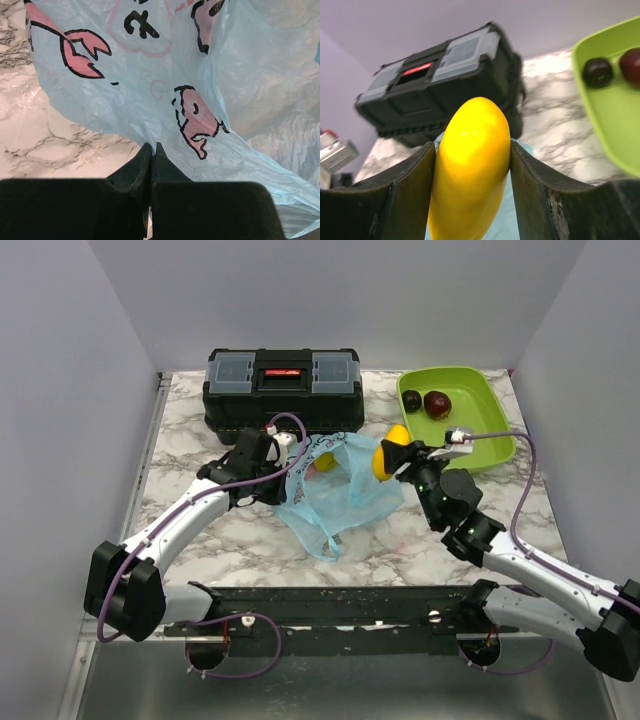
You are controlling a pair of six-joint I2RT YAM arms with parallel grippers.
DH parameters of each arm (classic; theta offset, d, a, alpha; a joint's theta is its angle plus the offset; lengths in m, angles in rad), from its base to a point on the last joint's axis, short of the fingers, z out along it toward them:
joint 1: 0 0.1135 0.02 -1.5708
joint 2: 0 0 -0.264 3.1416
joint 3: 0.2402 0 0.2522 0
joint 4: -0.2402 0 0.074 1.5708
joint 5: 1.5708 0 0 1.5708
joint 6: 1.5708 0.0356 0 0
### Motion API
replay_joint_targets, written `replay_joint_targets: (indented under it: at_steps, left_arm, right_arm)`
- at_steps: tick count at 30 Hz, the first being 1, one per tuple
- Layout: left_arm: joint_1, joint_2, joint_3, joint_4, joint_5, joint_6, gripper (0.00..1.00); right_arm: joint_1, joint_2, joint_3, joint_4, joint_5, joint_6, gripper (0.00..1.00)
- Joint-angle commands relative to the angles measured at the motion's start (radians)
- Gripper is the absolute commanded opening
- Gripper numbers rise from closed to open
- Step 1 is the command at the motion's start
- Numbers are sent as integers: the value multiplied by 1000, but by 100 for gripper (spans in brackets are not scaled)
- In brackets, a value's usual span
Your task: Take the fake fruits out of the plastic bag
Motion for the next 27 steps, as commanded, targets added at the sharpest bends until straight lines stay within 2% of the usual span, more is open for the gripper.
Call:
replay_joint_targets:
  at_steps: [1, 4, 7, 13, 23, 27]
  left_arm:
    - [3, 0, 15, 5, 24, 2, 0]
    - [3, -1, 15, 5, 24, 2, 0]
    - [3, -3, 15, 4, 16, 5, 0]
    - [3, -5, 14, 2, 11, 6, 0]
    - [3, -9, 15, 2, 16, 6, 0]
    - [3, -8, 15, 2, 17, 6, 0]
  right_arm:
    - [-3, -11, 23, 11, 245, -203, 1]
    - [-52, 42, 86, 8, 296, -308, 1]
    - [-144, 131, 175, -32, 327, -347, 1]
    - [-420, 382, 392, -244, 245, -264, 1]
    - [-648, 815, 739, -411, 225, -295, 1]
    - [-738, 967, 844, -456, 146, -232, 1]
